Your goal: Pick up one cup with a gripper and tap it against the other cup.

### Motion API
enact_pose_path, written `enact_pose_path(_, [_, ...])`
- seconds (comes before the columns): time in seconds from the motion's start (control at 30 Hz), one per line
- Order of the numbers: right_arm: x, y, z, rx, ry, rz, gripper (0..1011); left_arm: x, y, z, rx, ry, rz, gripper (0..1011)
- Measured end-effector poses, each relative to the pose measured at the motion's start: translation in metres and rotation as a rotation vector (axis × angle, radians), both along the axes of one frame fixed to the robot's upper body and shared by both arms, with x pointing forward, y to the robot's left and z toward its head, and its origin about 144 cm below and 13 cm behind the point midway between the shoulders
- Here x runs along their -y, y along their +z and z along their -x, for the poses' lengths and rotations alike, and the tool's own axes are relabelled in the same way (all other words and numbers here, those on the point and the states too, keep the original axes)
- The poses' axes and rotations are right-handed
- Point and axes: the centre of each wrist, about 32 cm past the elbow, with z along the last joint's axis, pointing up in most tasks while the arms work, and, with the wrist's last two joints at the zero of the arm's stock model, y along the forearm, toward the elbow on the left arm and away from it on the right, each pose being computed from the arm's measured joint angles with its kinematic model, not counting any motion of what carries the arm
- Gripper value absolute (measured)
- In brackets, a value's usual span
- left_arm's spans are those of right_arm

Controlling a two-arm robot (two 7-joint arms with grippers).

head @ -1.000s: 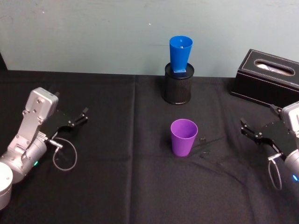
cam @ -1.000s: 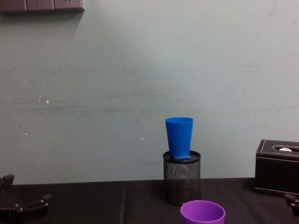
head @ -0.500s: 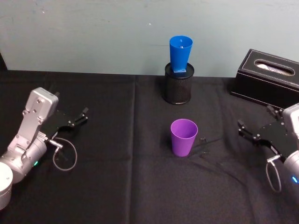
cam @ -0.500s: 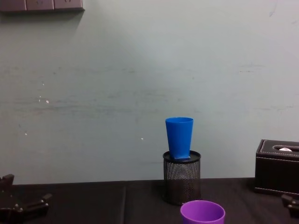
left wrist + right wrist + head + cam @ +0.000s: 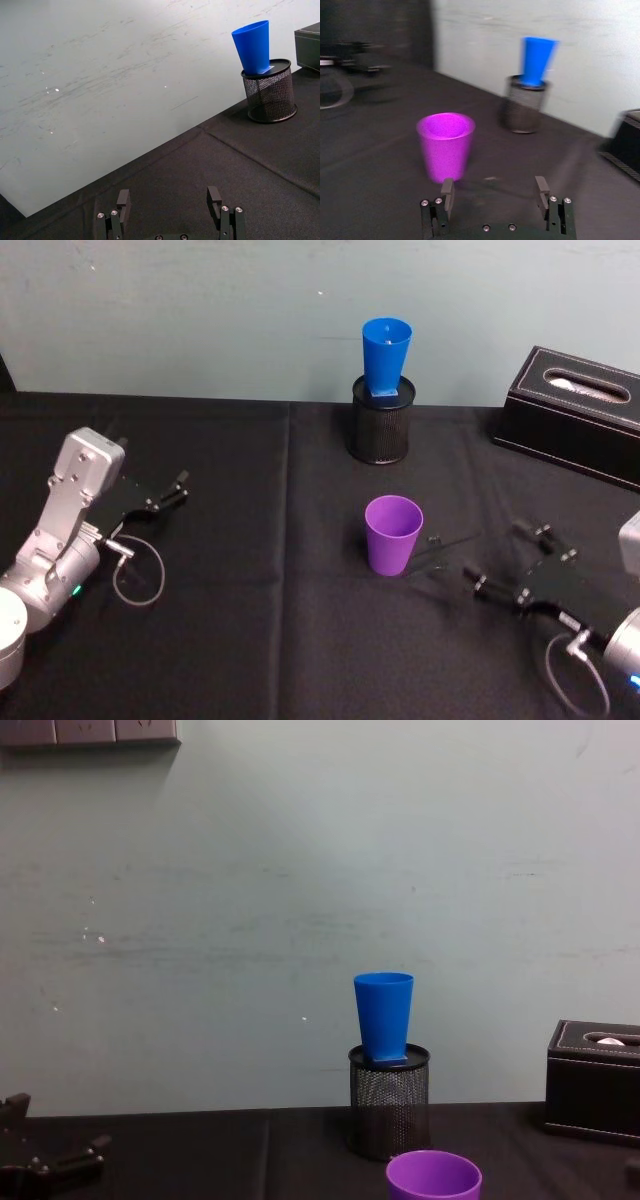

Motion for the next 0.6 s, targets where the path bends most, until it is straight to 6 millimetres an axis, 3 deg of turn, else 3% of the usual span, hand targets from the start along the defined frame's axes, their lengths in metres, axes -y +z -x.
enact_pose_path(0.17, [-0.007,-0.007,0.002,-0.053,0.150,-0.029,1003,0.000,0.000,0.000,0.000,0.000,0.000,1005])
enact_pose_path(0.6, [-0.035,-0.014,-0.022,-0.106,0.189,-0.097,1003,0.000,0.000,0.000,0.000,0.000,0.000,1005])
